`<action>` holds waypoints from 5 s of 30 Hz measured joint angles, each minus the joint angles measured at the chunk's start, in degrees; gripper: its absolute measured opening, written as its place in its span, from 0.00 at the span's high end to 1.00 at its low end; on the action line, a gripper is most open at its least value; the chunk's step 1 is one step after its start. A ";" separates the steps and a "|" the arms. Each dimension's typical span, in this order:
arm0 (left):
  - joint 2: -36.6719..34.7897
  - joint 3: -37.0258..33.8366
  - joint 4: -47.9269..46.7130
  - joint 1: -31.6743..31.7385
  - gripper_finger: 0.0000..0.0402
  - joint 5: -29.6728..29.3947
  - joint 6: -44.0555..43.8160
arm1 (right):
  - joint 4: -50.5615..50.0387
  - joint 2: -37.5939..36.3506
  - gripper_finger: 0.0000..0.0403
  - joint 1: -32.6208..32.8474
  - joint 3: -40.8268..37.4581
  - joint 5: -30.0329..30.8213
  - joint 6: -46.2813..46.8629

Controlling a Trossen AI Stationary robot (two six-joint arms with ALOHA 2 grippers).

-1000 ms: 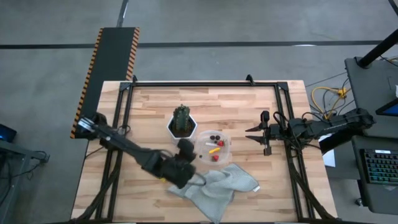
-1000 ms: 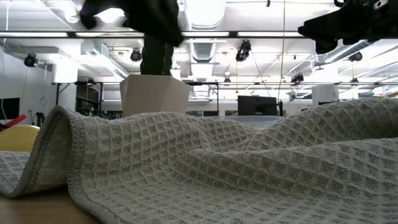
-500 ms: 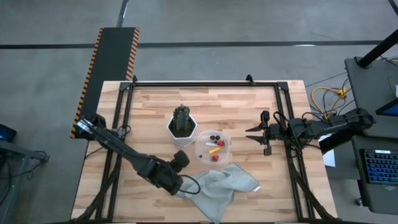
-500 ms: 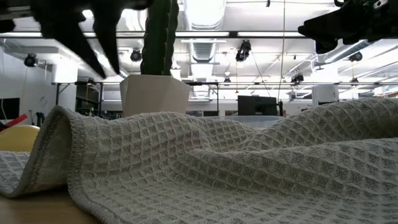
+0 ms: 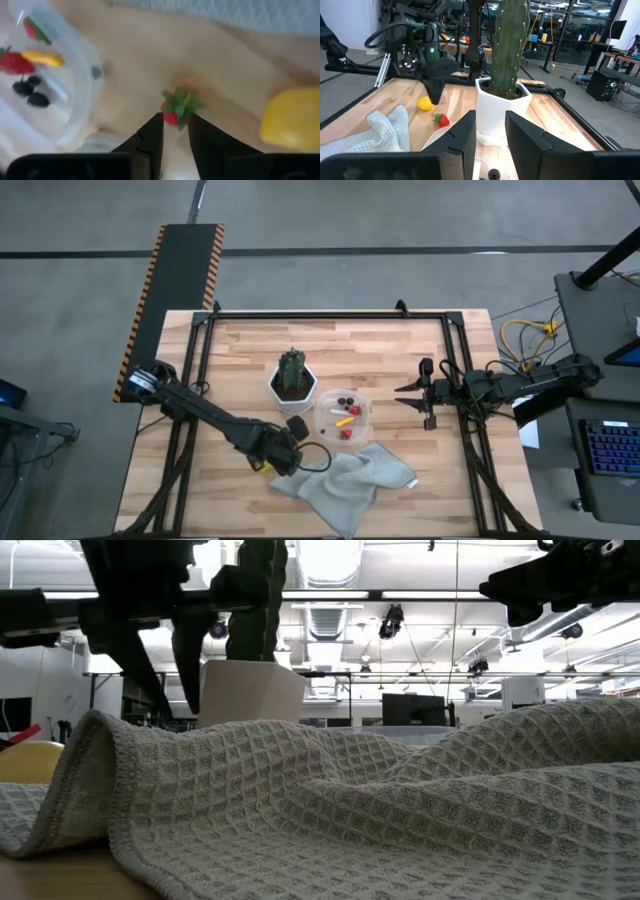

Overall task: Pick and placing Produce into tupperware
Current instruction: Put the strawberry into the transparent bin

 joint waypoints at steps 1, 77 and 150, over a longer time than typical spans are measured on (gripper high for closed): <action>0.39 0.09 0.83 0.29 0.80 0.66 0.11 | 0.00 0.00 0.76 0.00 0.01 0.00 0.00; 6.52 -3.00 7.07 1.56 1.00 -1.66 4.42 | -0.87 0.00 0.79 -0.01 -0.33 -0.02 0.63; 11.02 5.55 25.54 10.95 1.00 -5.59 20.87 | -1.31 0.00 0.75 0.00 -0.35 -1.49 1.69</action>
